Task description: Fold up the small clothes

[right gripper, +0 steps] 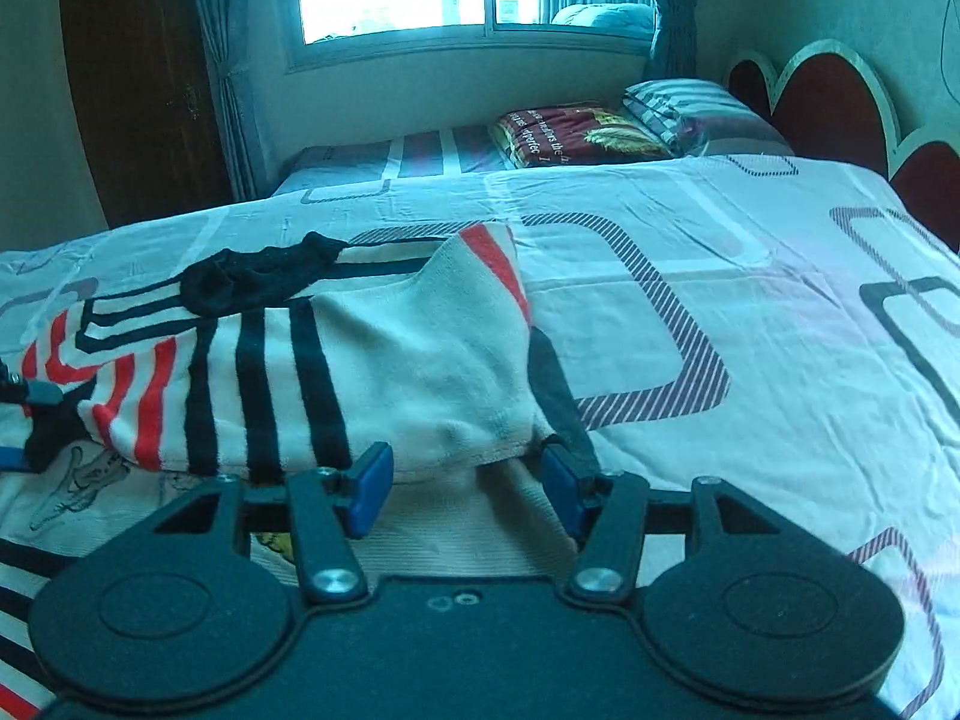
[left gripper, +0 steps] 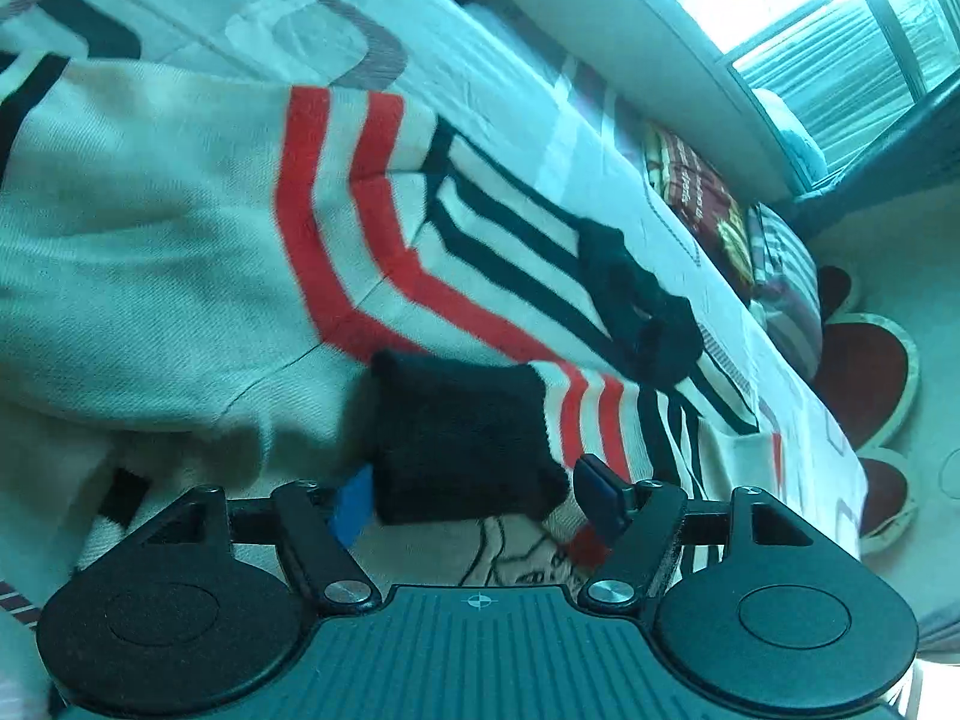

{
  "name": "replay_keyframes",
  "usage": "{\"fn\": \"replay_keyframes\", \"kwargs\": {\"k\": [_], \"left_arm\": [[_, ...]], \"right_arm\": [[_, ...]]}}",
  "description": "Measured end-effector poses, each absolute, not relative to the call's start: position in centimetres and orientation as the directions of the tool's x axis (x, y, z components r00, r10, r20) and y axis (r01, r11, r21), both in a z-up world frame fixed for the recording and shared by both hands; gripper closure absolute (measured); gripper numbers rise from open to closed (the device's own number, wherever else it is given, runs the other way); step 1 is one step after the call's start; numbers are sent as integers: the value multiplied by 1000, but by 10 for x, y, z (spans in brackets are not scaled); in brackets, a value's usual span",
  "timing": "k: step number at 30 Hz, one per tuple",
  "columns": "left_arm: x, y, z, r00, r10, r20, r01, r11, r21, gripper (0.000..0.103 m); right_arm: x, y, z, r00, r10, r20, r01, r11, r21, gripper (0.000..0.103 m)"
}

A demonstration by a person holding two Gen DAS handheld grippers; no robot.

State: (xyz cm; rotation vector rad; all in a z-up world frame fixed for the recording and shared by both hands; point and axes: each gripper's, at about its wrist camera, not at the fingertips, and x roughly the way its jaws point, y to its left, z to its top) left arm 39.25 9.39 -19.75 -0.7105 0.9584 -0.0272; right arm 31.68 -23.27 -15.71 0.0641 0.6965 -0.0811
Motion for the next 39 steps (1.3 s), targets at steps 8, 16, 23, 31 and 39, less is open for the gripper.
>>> {"fn": "replay_keyframes", "kwargs": {"k": [8,16,23,31,39], "left_arm": [[400,94,-165,677,-245,-694,-234,823,-518,99],[426,104,-137,728,-239,-643,-185,834,-519,99],[415,104,-153,711,-178,-680,-194,881,-432,99],[397,102,-185,608,-156,-778,-219,909,-353,98],[363,135,-168,549,-111,-828,-266,916,-299,94]], "right_arm": [[318,-242,-165,743,-109,-661,100,994,-52,55],[342,-217,-181,756,-201,-623,40,964,-262,54],[353,-238,-171,780,-116,-615,107,993,-52,86],[340,-262,-174,729,-61,-682,127,991,47,73],[327,-235,-137,788,60,-612,54,985,165,68]]}}
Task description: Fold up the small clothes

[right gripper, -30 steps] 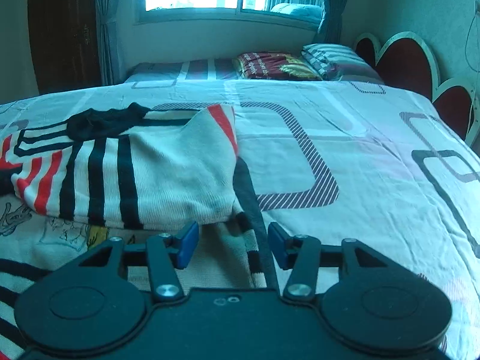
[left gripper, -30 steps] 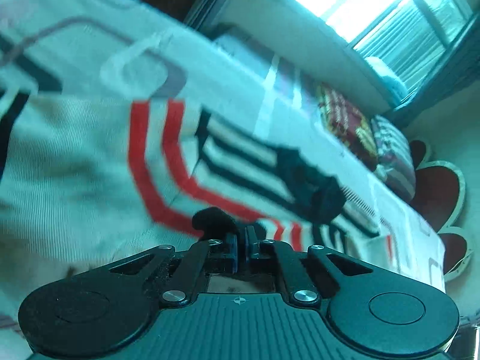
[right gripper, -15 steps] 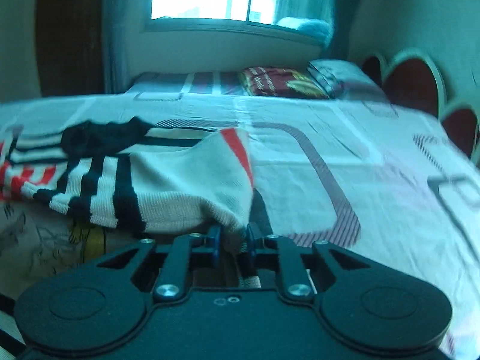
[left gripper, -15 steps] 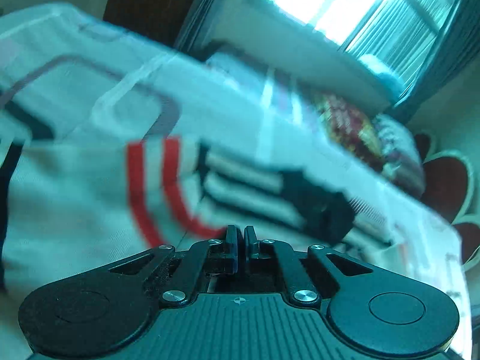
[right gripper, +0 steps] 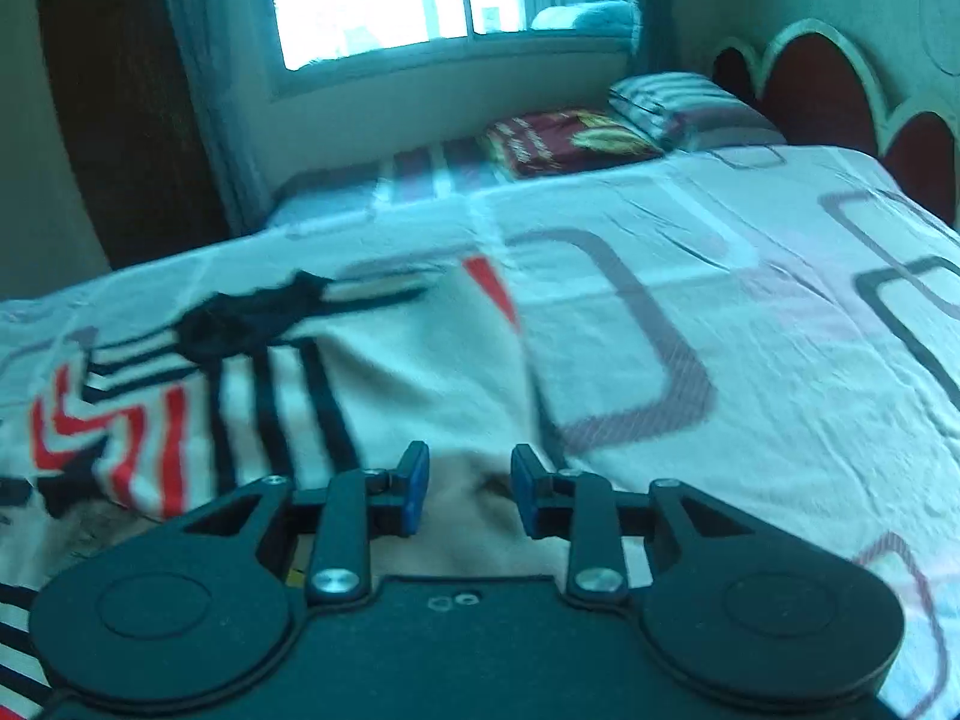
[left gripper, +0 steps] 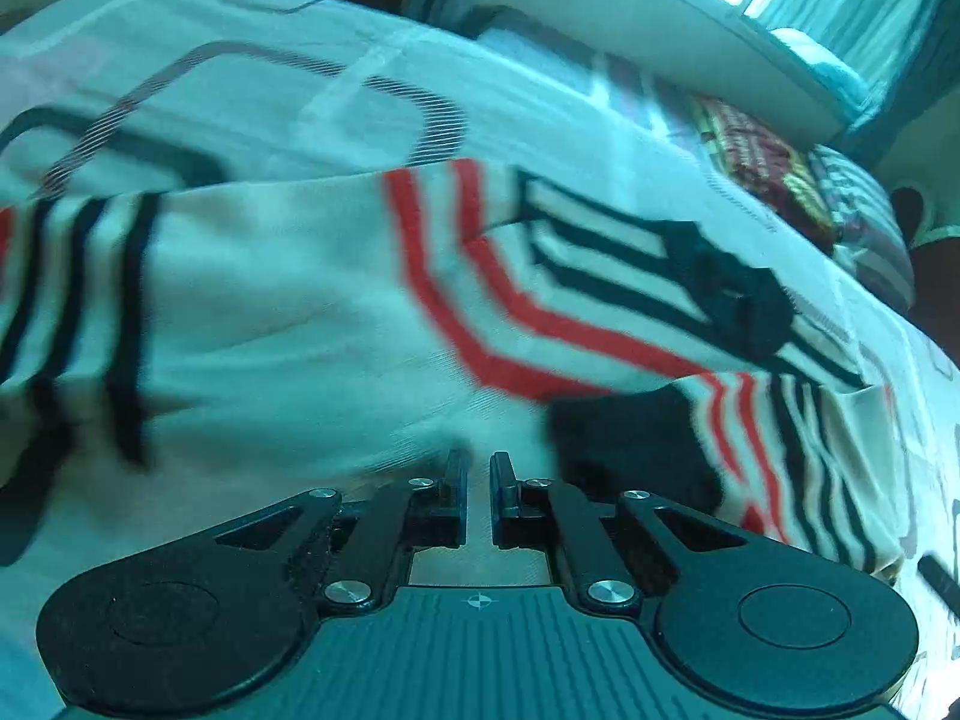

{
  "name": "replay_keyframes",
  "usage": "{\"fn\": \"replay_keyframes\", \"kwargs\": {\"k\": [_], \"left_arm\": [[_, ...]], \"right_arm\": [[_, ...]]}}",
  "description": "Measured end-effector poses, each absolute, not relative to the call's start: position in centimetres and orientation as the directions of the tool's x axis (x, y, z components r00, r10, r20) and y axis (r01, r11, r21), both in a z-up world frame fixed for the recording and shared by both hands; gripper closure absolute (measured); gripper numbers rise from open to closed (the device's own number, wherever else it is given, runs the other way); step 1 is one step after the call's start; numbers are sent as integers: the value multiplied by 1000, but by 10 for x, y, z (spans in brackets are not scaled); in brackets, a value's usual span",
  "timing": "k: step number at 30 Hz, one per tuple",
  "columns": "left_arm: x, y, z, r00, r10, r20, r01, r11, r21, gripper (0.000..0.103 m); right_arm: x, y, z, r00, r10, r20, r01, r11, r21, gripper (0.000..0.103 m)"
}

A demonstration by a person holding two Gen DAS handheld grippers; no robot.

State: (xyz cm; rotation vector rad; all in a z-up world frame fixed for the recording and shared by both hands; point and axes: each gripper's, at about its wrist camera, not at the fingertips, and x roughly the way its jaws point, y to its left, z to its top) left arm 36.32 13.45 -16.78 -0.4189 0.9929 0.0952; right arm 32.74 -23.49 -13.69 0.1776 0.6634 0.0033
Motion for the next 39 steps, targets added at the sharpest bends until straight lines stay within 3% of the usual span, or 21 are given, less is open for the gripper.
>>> {"fn": "replay_keyframes", "kwargs": {"k": [1,2,3,4,5,11,18,25,28,31,32,33,35,37,39], "left_arm": [[356,143,-170,543,-106,-833,-280,913,-298,88],[349,150,-171,538,-86,-839,-302,909,-287,56],[340,158,-170,541,-53,-839,-331,904,-271,10],[329,165,-167,565,-10,-825,-363,895,-260,0],[317,173,-163,604,29,-797,-384,886,-259,0],[274,242,-165,611,63,-789,-516,787,-337,0],[242,323,-189,609,84,-789,-652,620,-437,0],[249,363,-204,671,66,-738,-642,550,-534,1],[251,373,-208,709,83,-700,-627,530,-571,5],[256,384,-208,724,105,-681,-618,538,-573,25],[257,387,-209,725,111,-680,-619,538,-572,40],[258,391,-211,728,108,-677,-619,529,-581,63],[258,399,-217,712,102,-695,-643,492,-586,81],[257,400,-217,709,107,-697,-648,489,-584,85],[258,396,-212,714,112,-691,-639,507,-578,85]], "right_arm": [[332,-223,-136,786,95,-611,17,984,176,68],[336,-209,-136,781,127,-611,-19,984,180,67],[340,-194,-137,774,161,-613,-59,981,183,67],[344,-180,-138,764,193,-616,-95,977,189,67],[347,-164,-139,753,223,-619,-130,973,192,68],[365,-80,-139,711,328,-621,-278,943,181,69],[374,-30,-141,687,355,-633,-338,928,154,69],[376,-17,-149,690,329,-645,-318,938,139,69],[379,-12,-151,698,309,-645,-307,944,121,69],[381,-9,-151,721,277,-635,-289,953,88,69],[381,-8,-152,729,263,-632,-280,957,75,69],[382,-6,-154,733,251,-632,-275,959,62,69],[385,-1,-165,719,214,-662,-270,963,17,69],[390,2,-183,681,195,-706,-285,959,-10,67],[389,3,-183,693,196,-694,-298,954,-28,67]]}}
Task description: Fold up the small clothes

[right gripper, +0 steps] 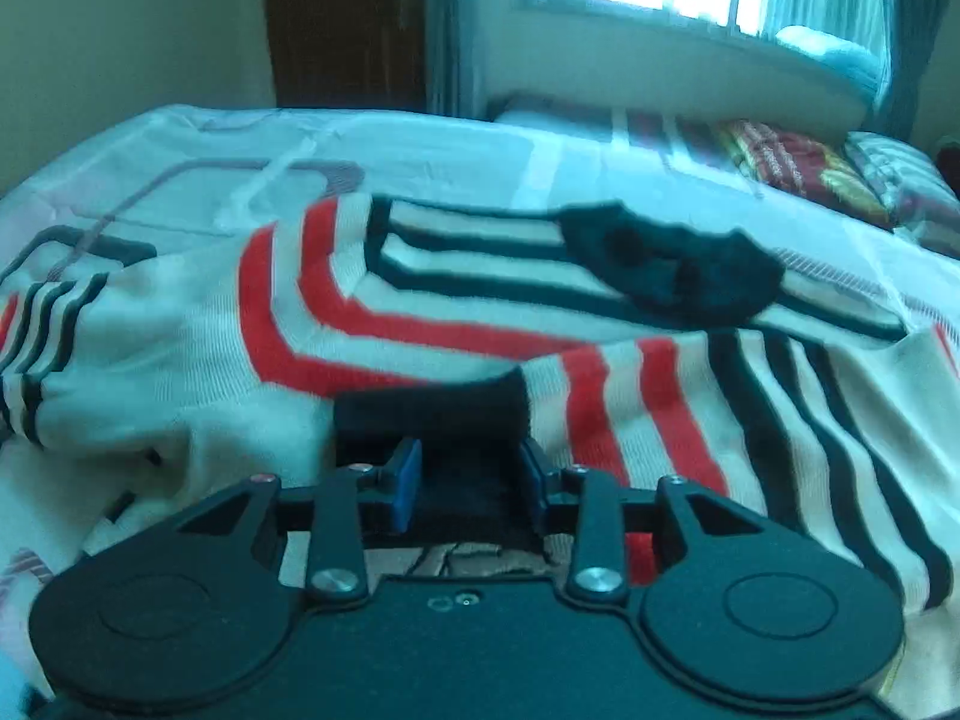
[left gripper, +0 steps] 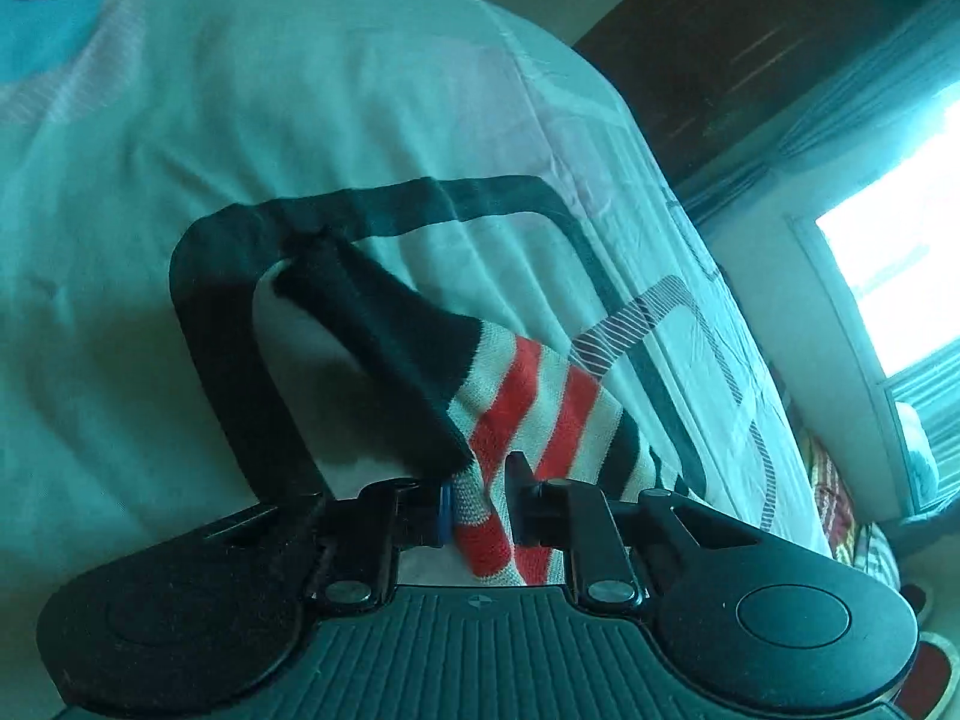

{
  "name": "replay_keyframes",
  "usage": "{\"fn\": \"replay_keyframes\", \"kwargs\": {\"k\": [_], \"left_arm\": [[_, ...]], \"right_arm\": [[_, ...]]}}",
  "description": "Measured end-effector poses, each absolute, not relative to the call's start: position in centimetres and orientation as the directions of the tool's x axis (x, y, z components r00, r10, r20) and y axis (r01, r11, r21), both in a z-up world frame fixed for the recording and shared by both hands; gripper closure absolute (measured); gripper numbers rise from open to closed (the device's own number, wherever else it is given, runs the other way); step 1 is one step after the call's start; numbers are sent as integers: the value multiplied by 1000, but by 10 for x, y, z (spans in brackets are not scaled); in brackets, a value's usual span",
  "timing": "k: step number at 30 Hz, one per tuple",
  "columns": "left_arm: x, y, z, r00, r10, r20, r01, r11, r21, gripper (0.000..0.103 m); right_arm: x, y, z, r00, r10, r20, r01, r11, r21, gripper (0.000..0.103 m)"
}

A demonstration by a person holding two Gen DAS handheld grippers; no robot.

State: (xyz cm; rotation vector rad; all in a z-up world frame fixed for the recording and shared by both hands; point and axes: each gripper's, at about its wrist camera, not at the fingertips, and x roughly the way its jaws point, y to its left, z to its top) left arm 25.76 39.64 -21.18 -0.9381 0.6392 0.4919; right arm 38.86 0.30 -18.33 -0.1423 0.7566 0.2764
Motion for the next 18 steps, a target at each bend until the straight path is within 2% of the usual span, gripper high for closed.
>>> {"fn": "replay_keyframes", "kwargs": {"k": [1,2,7,13,18], "left_arm": [[258,393,-206,726,117,-677,-625,524,-579,87],[259,389,-198,739,129,-661,-608,550,-573,96],[276,345,-145,845,96,-527,-432,703,-565,96],[329,230,-101,884,-189,-428,-88,831,-549,96],[379,98,-114,781,-420,-463,129,833,-538,96]], "right_arm": [[390,2,-182,686,198,-700,-292,956,-16,67],[391,1,-181,680,202,-705,-288,958,-4,67],[384,-15,-164,699,251,-670,-251,963,100,69],[374,-62,-140,731,282,-622,-185,959,217,69],[361,-125,-132,759,226,-610,-82,964,254,68]]}}
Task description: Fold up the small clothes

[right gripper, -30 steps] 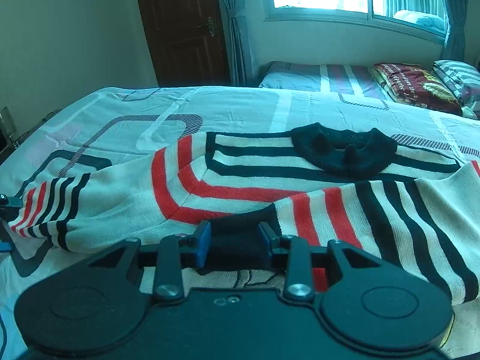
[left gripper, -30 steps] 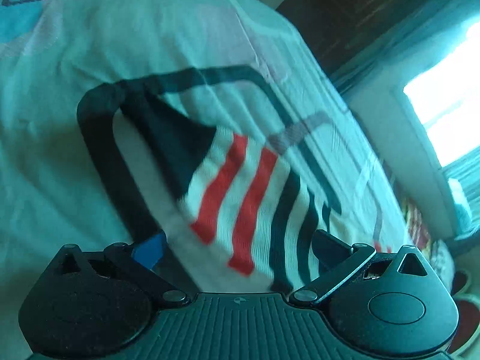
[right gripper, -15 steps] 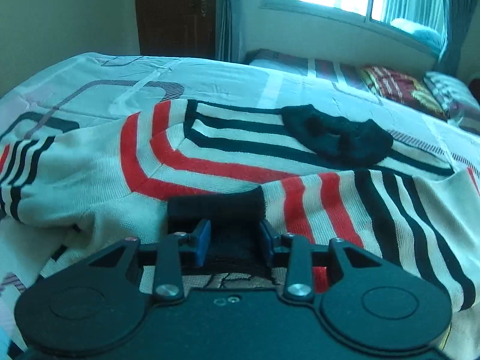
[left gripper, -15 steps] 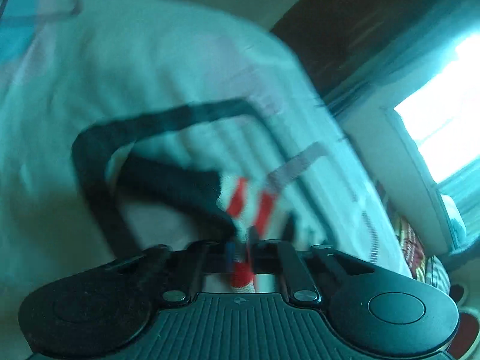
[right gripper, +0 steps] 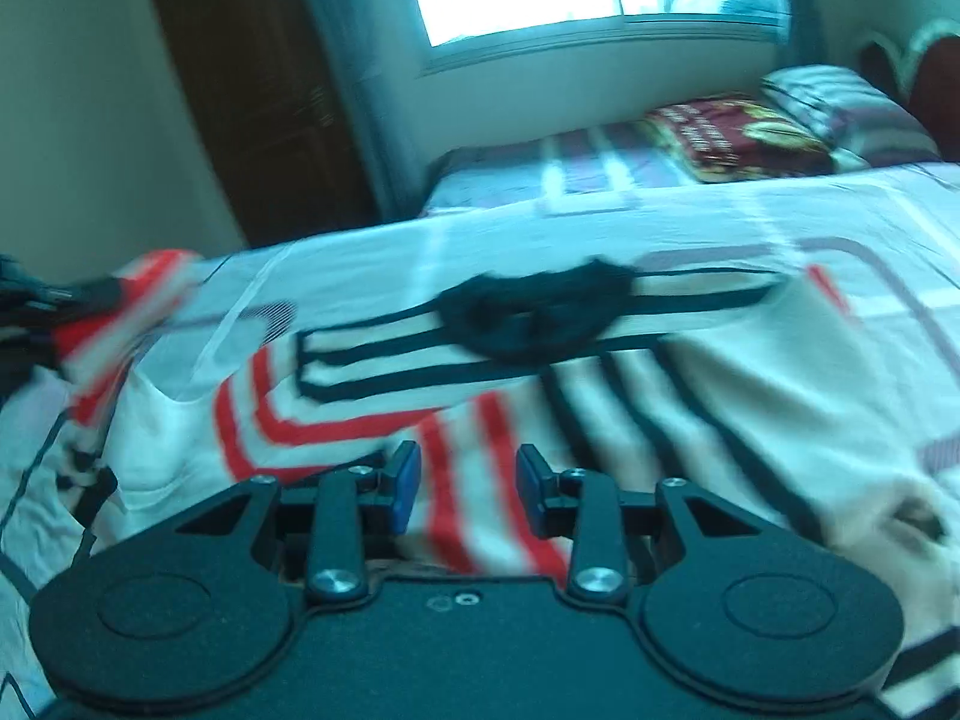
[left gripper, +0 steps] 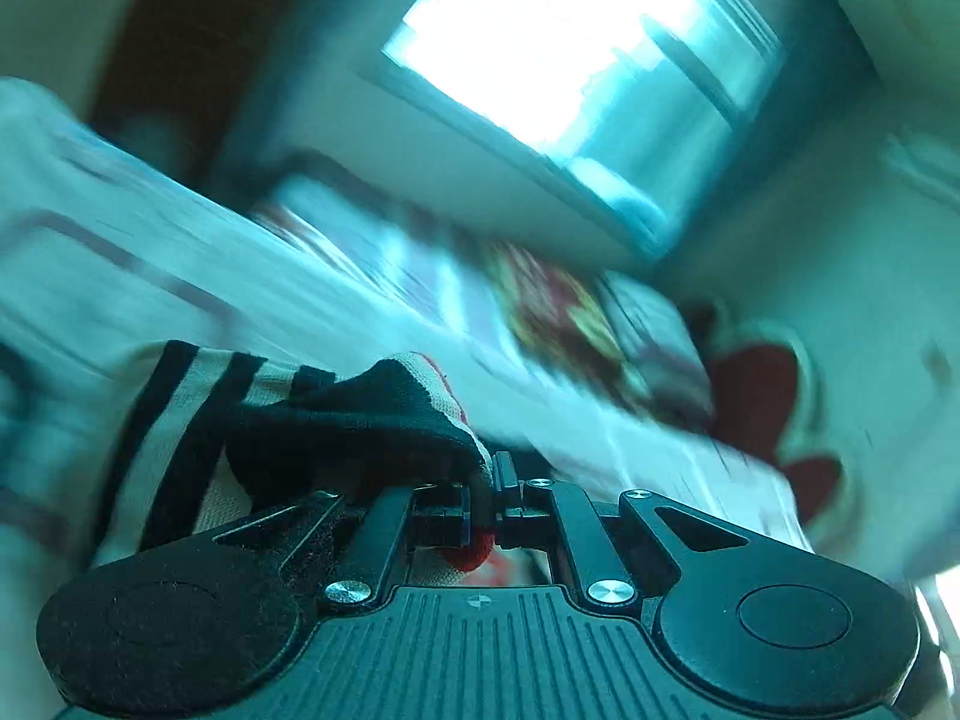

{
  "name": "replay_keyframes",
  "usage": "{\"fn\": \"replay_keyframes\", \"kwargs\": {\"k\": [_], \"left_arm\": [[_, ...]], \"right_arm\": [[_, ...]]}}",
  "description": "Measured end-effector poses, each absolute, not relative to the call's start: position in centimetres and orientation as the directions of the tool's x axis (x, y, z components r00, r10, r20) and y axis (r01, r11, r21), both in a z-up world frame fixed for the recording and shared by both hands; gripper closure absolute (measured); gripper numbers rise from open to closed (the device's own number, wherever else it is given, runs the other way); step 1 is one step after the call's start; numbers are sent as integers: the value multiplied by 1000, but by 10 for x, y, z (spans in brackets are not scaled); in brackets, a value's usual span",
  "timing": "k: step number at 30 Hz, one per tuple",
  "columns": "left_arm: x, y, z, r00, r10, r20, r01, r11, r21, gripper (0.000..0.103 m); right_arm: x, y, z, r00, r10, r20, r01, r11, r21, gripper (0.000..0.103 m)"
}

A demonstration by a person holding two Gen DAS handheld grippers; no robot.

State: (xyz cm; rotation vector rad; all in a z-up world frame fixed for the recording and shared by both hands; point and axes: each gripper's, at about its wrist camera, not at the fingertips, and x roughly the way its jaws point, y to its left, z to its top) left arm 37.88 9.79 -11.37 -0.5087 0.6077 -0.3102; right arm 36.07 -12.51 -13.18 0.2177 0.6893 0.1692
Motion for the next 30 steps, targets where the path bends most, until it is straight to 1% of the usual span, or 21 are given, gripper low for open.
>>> {"fn": "replay_keyframes", "kwargs": {"k": [2,3,6,7,8,9,10,11,12,13,14,16,19,20,21,25,26,27,28,29,30], "left_arm": [[390,49,-128,723,-472,-505,185,835,-518,96],[395,26,-138,690,-483,-539,200,843,-499,96],[408,-20,-167,520,-502,-691,203,858,-471,95],[406,-26,-171,488,-491,-722,187,867,-463,92],[402,-26,-172,485,-493,-722,180,864,-469,78],[396,-24,-169,498,-502,-707,182,857,-482,47],[391,-21,-162,524,-495,-693,181,860,-478,26],[386,-19,-152,566,-473,-675,179,870,-460,2],[378,-18,-141,611,-453,-649,186,879,-438,0],[374,-17,-131,632,-451,-630,207,882,-423,0],[375,-11,-124,643,-448,-621,222,885,-409,0],[375,2,-113,680,-393,-619,203,912,-356,0],[376,46,-110,707,-290,-645,99,944,-316,0],[376,62,-112,714,-247,-655,53,952,-302,0],[377,77,-115,719,-207,-664,12,958,-285,0],[377,126,-134,718,-87,-691,-107,967,-233,0],[380,134,-140,708,-79,-702,-121,965,-231,0],[383,140,-146,702,-78,-708,-131,963,-236,0],[386,144,-152,698,-77,-712,-137,961,-239,0],[391,146,-158,696,-70,-715,-144,961,-234,0],[394,149,-161,695,-66,-716,-149,961,-233,0]], "right_arm": [[355,-149,-133,765,191,-615,-40,967,251,67],[352,-161,-135,764,175,-621,-17,968,252,65],[346,-190,-145,747,163,-645,34,959,283,60],[345,-197,-148,742,171,-648,43,952,302,59],[343,-203,-150,741,181,-647,50,946,322,59],[343,-207,-151,741,191,-644,52,940,338,55],[343,-210,-152,742,201,-640,52,934,354,52],[344,-212,-153,744,210,-635,52,928,368,45],[345,-212,-153,746,221,-628,47,923,381,42],[347,-212,-152,747,236,-622,36,919,392,42],[349,-209,-151,744,249,-619,24,917,398,41],[353,-203,-148,741,263,-618,2,919,393,41],[357,-176,-141,745,262,-614,-104,954,281,39],[357,-166,-141,740,271,-616,-137,957,256,32],[358,-157,-142,732,281,-621,-162,957,241,29],[359,-122,-152,714,283,-641,-230,959,167,31],[363,-112,-155,717,257,-648,-234,964,124,36],[367,-105,-158,721,235,-652,-236,968,88,51],[373,-100,-161,726,222,-651,-235,970,69,61],[378,-98,-161,728,211,-652,-219,973,71,77],[381,-101,-159,737,209,-643,-189,977,101,85]]}}
